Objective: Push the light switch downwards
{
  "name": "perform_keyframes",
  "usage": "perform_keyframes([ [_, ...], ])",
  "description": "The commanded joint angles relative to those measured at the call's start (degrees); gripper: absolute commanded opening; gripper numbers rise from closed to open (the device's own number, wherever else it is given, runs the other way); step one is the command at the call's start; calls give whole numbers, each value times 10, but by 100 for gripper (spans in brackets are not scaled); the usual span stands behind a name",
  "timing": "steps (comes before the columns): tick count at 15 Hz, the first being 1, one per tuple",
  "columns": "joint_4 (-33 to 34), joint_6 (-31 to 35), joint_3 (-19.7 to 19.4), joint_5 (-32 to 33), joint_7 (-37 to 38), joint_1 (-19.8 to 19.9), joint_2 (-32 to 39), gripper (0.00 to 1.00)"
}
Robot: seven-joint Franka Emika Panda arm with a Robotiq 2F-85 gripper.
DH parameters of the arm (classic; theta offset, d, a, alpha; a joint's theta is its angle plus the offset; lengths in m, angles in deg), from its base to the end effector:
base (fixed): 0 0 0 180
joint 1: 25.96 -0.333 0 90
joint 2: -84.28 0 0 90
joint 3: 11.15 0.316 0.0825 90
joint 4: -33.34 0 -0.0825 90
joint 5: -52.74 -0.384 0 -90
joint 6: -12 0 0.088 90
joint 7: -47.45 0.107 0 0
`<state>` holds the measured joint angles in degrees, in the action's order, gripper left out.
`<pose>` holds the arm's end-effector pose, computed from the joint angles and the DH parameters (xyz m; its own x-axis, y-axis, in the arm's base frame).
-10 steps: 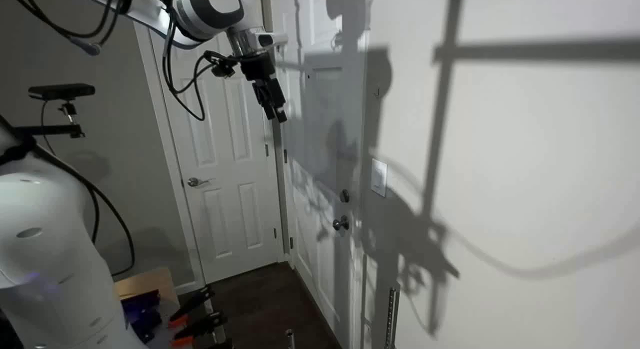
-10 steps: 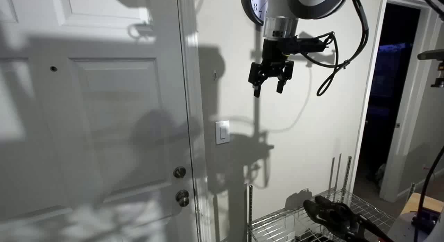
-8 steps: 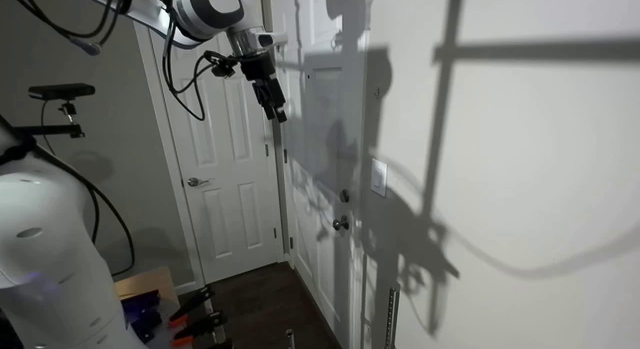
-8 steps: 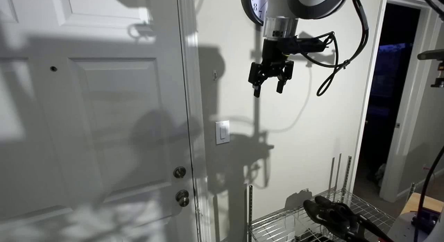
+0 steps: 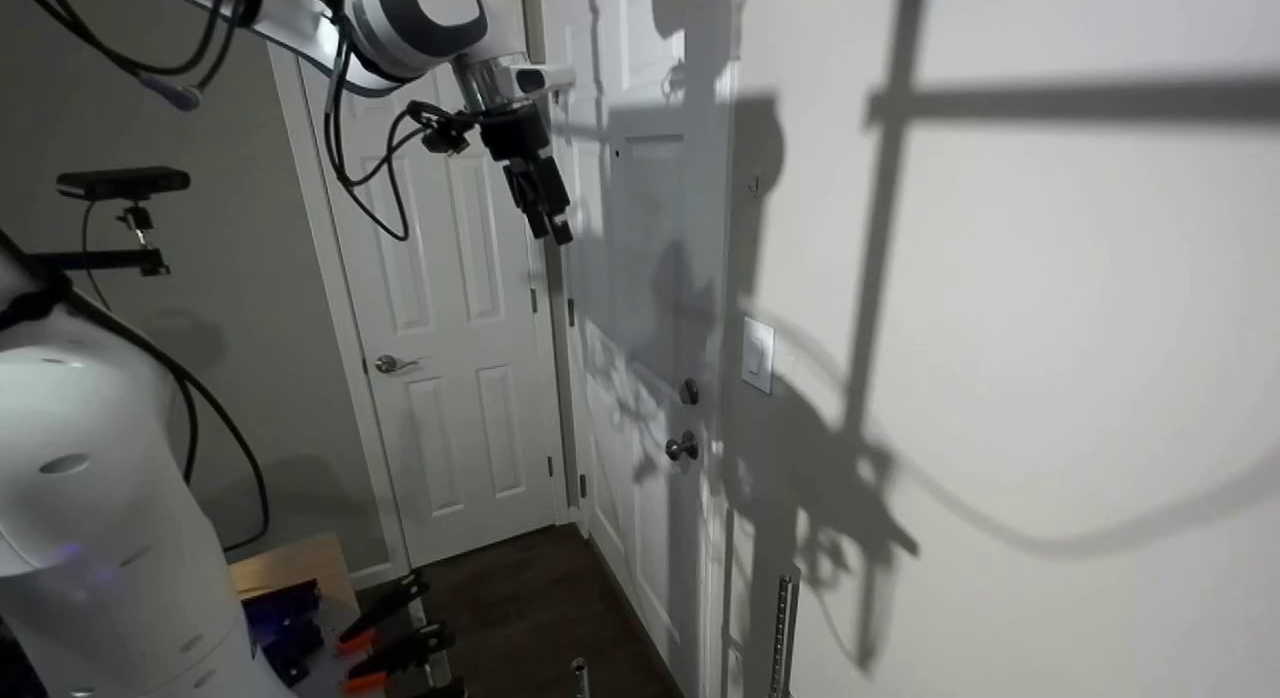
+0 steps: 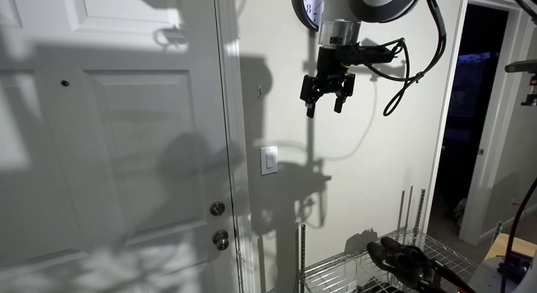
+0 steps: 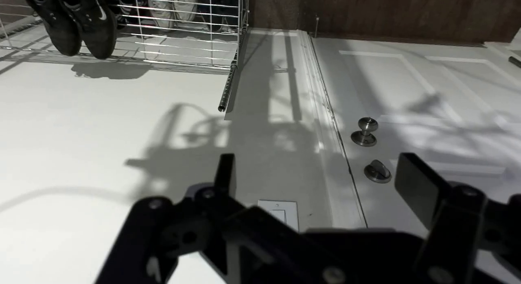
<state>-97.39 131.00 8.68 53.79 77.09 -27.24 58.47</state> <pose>0.4106 0.1752 0.5393 0.9518 -0.1460 0.2699 -0.1616 -0.9862 0.0363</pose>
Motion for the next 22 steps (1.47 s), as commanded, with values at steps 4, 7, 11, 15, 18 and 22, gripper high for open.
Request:
perform_keyframes([
  [4, -10, 65, -13, 10, -1, -16, 47, 100],
  [7, -16, 142, -16, 31, 3, -8, 91, 100],
  [11, -19, 276, -23, 110, 43, 11, 161, 100],
  [15, -4, 371, -17, 278, 162, 49, 228, 100],
  [18, 17, 398, -27, 379, 251, 56, 264, 100],
  [22, 52, 404, -36, 488, 359, 49, 302, 100],
])
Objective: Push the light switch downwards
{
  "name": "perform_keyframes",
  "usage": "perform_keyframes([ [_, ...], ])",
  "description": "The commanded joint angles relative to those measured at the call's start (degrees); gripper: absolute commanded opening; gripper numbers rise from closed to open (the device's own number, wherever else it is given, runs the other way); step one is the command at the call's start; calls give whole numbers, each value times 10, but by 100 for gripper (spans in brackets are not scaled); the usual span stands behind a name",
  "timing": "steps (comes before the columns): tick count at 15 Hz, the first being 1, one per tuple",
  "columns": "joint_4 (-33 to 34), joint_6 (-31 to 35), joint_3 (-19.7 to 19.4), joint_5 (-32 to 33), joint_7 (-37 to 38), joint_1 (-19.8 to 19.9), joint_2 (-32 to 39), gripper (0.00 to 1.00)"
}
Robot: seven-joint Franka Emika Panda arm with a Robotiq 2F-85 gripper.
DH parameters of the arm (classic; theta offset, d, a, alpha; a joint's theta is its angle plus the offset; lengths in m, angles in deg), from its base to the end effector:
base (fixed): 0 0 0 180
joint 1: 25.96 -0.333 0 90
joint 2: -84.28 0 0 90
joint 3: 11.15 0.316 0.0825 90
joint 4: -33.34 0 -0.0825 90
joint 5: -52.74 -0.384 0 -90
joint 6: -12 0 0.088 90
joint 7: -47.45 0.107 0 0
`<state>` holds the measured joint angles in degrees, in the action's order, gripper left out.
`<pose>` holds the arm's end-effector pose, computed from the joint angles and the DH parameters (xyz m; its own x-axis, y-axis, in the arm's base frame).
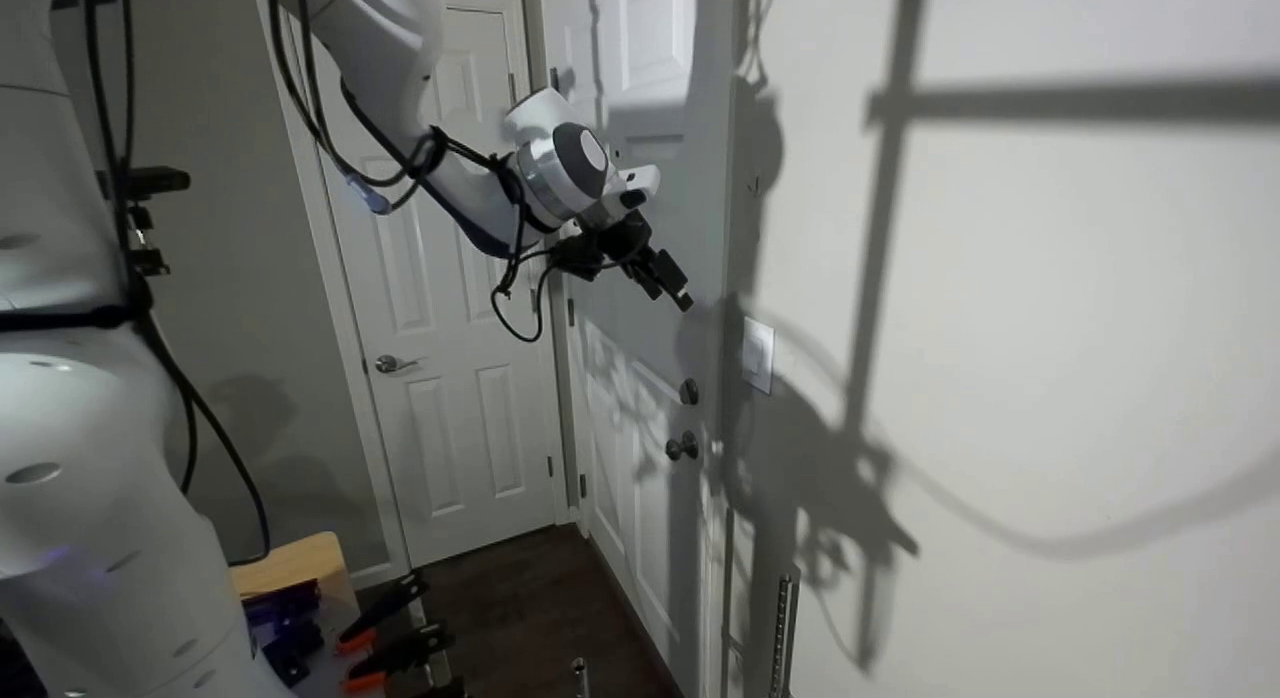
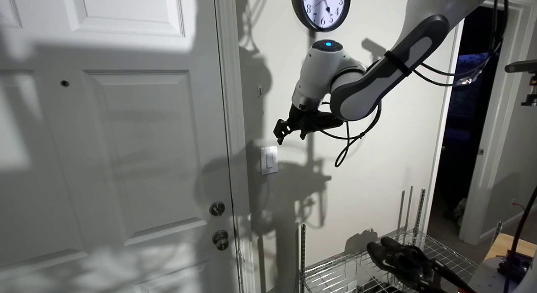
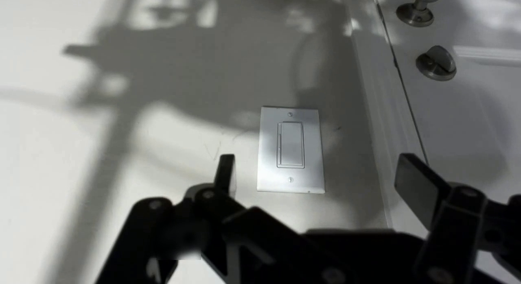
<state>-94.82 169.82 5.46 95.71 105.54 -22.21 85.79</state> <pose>0.5399 0.1514 0.4046 0.7971 -0.1176 0.5923 -0.1690 -0.9851 0.0318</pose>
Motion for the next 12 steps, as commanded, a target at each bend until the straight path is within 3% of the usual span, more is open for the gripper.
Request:
perform_keyframes([
  [1, 34, 14, -5, 91, 97, -4, 37, 100],
  [2, 42, 14, -6, 115, 122, -6, 45, 75],
  [3, 50, 13, -7, 135, 142, -8, 55, 74],
  [12, 106, 61, -26, 269, 299, -12, 150, 15],
])
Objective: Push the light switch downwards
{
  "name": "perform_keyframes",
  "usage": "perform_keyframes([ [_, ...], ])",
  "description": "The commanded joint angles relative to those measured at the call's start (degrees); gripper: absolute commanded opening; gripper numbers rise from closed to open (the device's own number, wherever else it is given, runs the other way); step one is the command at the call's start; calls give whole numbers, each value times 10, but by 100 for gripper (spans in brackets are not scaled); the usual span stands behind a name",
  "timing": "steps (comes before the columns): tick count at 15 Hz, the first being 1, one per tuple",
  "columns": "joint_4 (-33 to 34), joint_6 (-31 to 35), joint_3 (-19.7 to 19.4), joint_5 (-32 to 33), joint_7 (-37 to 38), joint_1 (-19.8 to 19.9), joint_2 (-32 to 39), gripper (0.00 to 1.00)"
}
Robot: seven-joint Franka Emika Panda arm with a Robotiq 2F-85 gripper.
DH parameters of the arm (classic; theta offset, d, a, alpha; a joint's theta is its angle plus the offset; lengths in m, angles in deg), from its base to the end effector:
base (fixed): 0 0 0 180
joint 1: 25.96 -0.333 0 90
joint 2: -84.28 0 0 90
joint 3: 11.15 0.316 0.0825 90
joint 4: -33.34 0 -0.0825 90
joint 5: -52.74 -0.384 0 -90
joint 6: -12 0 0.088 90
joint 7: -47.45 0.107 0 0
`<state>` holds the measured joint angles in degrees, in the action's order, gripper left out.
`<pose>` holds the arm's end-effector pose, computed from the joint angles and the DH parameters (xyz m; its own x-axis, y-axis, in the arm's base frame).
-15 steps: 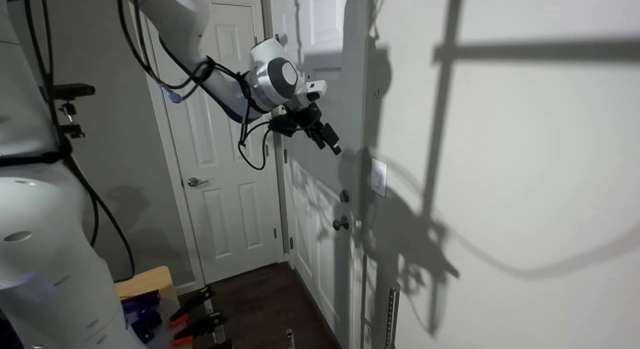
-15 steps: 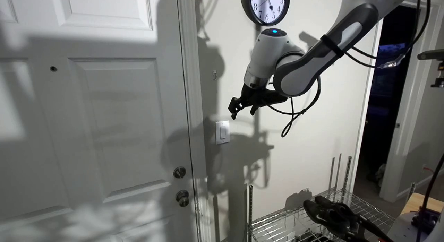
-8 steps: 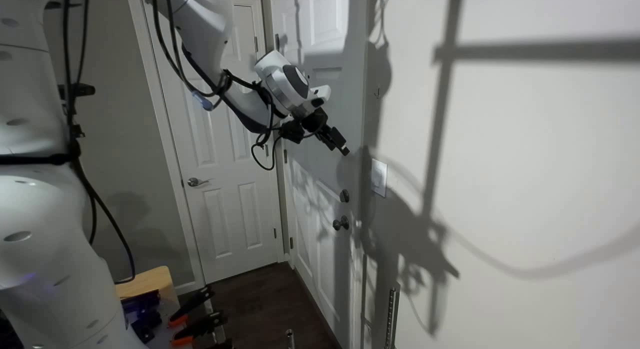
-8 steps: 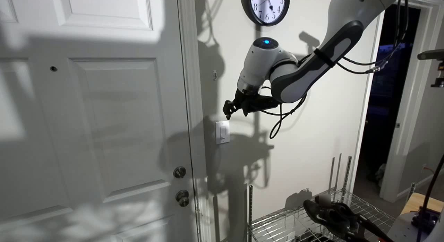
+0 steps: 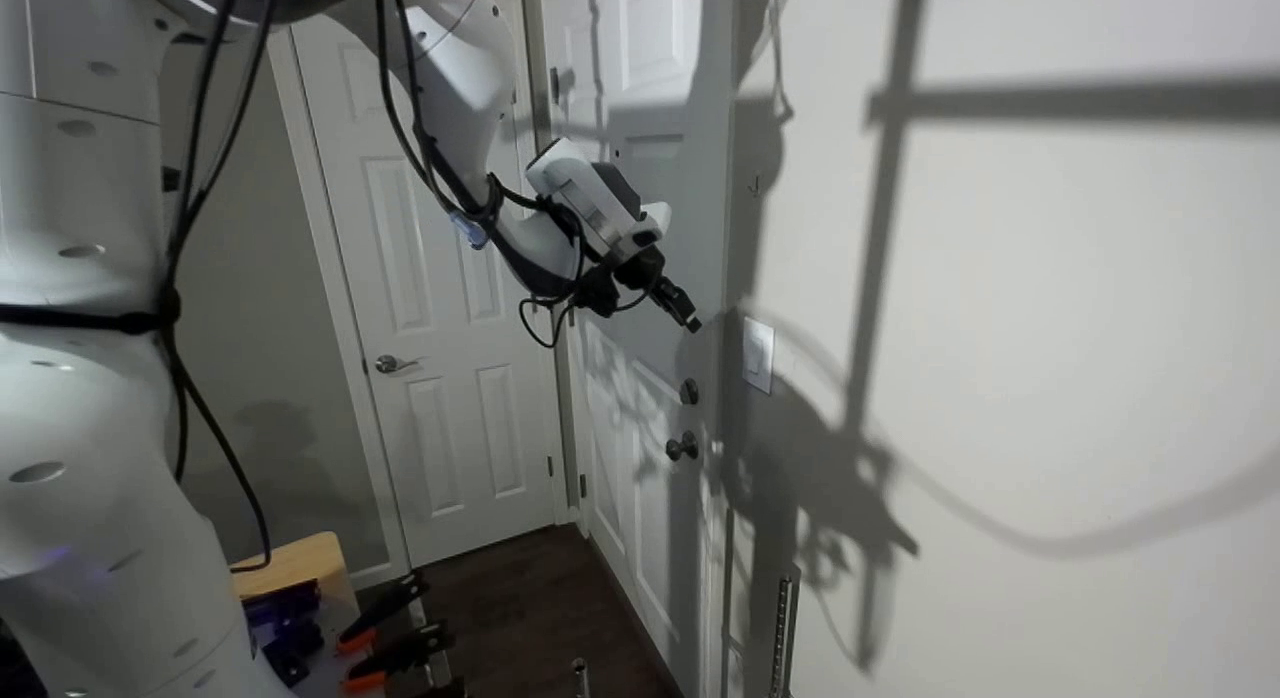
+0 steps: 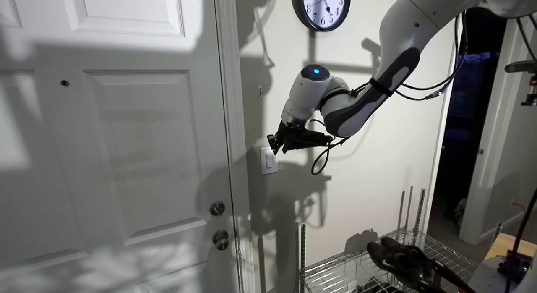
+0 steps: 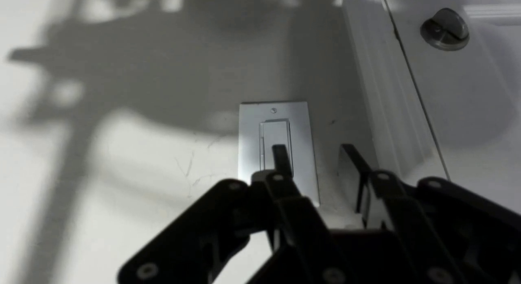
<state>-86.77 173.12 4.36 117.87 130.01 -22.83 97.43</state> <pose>0.5748 0.1661 0.3523 0.7341 -0.1978 0.6496 -0.2264 -0.9732 -0.0405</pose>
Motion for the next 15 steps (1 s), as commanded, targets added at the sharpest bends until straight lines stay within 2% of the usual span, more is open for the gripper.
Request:
perform_keyframes([
  [1, 33, 32, -19, 61, 68, -8, 44, 7],
  [3, 48, 37, -25, 81, 90, -9, 66, 0],
  [15, 153, 57, -51, 184, 180, -11, 174, 1],
])
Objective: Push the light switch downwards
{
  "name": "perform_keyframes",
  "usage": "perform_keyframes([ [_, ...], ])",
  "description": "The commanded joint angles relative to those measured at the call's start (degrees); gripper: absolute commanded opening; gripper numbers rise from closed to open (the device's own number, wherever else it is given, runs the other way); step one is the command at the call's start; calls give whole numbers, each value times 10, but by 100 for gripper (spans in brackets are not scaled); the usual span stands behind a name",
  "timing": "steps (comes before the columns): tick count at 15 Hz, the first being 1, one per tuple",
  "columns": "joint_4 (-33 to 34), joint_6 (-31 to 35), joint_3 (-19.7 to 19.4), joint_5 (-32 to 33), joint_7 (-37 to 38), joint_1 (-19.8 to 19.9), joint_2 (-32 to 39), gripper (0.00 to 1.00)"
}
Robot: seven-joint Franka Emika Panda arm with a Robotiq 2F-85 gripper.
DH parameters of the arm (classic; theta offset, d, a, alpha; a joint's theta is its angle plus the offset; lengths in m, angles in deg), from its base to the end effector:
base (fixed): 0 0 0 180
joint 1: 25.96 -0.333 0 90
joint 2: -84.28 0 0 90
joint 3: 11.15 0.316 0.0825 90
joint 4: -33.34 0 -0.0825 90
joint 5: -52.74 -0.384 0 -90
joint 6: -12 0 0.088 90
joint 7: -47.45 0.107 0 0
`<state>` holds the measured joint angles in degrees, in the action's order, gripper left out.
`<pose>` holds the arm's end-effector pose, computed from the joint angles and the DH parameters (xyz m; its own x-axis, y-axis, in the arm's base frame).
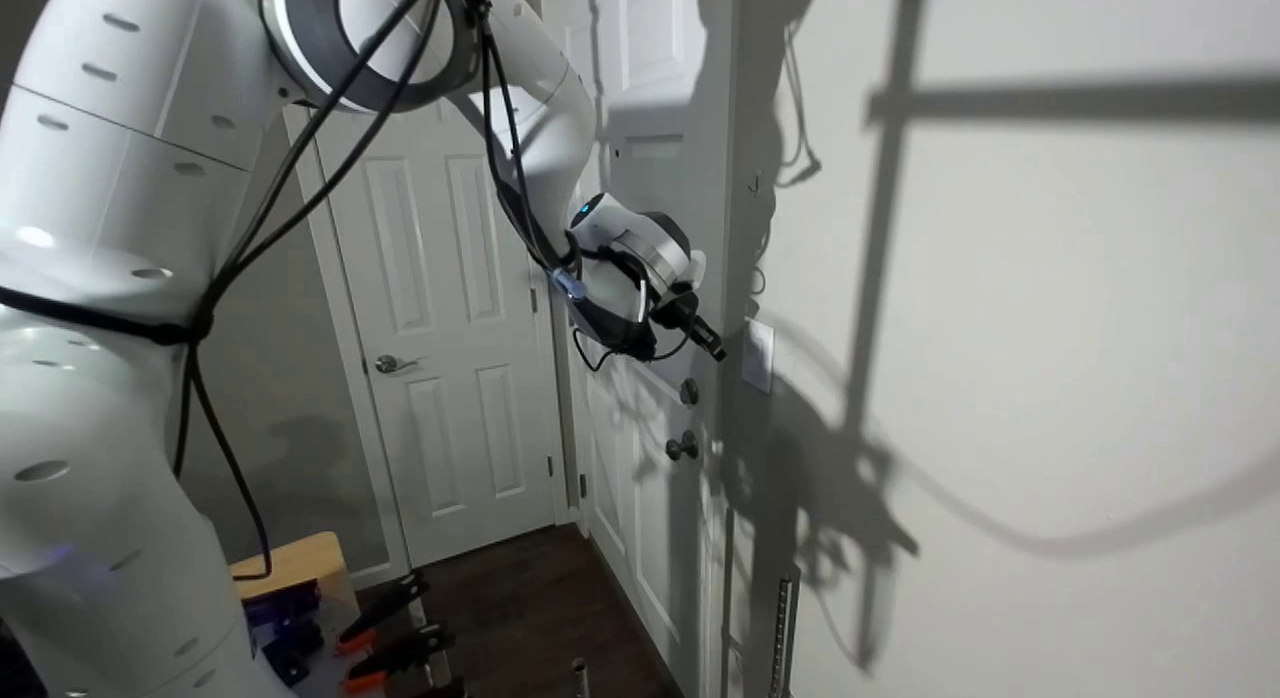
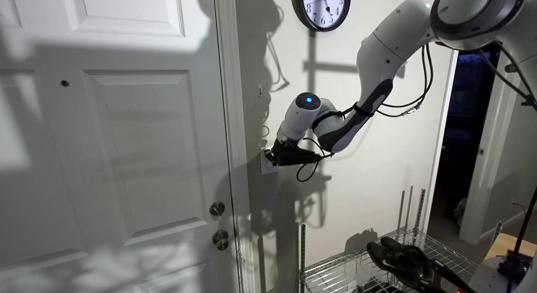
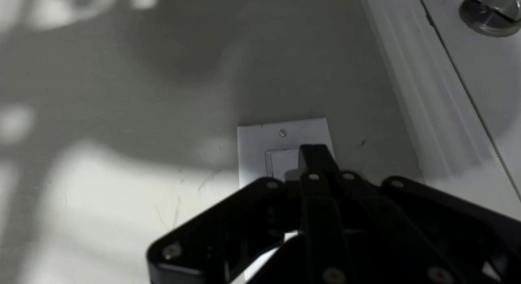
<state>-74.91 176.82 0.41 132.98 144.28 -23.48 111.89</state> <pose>0.6274 0.1474 0.2835 0.7014 -0.2520 0.6667 -0.2535 -0.9624 -0.0971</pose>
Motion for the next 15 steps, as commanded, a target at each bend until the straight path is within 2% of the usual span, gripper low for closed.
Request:
perform_keyframes([
  [1, 46, 19, -12, 38, 41, -4, 40, 1],
  [11, 128, 15, -17, 30, 31, -1, 108, 1],
  [15, 138, 9, -19, 30, 28, -1, 113, 1],
])
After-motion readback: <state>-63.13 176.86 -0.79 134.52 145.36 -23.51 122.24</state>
